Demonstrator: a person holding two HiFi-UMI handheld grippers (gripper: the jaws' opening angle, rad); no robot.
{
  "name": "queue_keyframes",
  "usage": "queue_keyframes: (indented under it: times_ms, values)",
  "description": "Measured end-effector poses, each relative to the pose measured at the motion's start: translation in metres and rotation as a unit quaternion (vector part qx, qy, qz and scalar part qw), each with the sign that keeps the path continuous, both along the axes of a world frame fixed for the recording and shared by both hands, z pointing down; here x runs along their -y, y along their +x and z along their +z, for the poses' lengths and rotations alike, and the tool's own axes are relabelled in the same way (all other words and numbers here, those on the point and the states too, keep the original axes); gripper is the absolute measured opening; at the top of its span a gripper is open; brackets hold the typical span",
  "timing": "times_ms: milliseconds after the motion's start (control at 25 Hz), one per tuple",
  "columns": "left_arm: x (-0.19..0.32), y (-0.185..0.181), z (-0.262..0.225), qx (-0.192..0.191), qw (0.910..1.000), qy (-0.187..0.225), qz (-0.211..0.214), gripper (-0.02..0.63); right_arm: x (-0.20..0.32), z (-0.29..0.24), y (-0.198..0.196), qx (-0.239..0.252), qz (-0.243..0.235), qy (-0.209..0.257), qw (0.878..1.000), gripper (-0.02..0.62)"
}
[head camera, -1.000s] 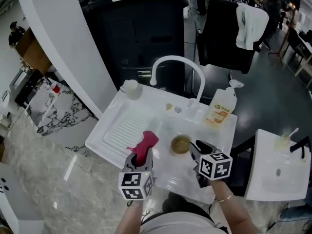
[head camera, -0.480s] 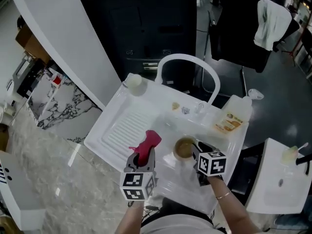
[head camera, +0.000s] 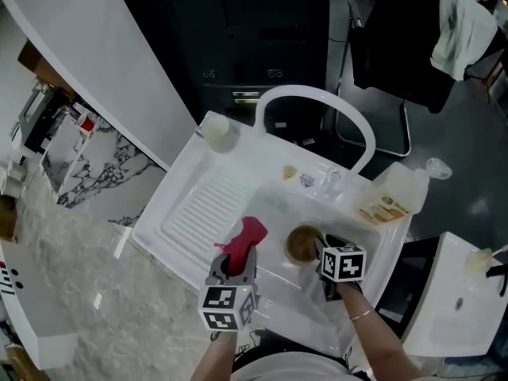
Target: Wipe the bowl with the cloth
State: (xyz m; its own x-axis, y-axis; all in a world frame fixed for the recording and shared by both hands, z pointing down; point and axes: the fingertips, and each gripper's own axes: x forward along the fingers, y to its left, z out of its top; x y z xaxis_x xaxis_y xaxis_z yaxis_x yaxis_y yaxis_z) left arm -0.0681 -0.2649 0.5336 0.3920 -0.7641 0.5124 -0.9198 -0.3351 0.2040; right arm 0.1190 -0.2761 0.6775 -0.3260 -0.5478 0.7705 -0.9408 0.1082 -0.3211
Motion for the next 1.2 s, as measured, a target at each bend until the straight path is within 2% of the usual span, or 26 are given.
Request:
queue_keyframes:
  times_ms: [480,600,720,1000,1200]
  values:
    - [0.014,0.011,0.021,-0.001,0.9996,-0.025,0.008,0.06,0.003,0.055,0.005,0.004,0.014,-0.075,0.997,0.137]
    - [0.014,0.012,0.025,-0.002,0.9995,-0.031,0.007,0.06,0.0,0.061,0.004,0.004,0.014,-0.091,0.996,0.106]
    - [0.013,0.011,0.026,-0.002,0.9994,-0.033,0.007,0.06,-0.002,0.064,0.006,-0.014,0.018,-0.093,0.995,0.037]
    - [0.007,0.011,0.022,-0.003,0.9996,-0.026,0.009,0.06,-0.009,0.056,-0.004,-0.018,0.003,-0.088,0.996,0.023]
    - [-0.004,0.009,0.008,-0.003,0.9998,-0.015,0.011,0.06,-0.014,0.027,-0.016,-0.014,-0.012,-0.062,0.998,0.018]
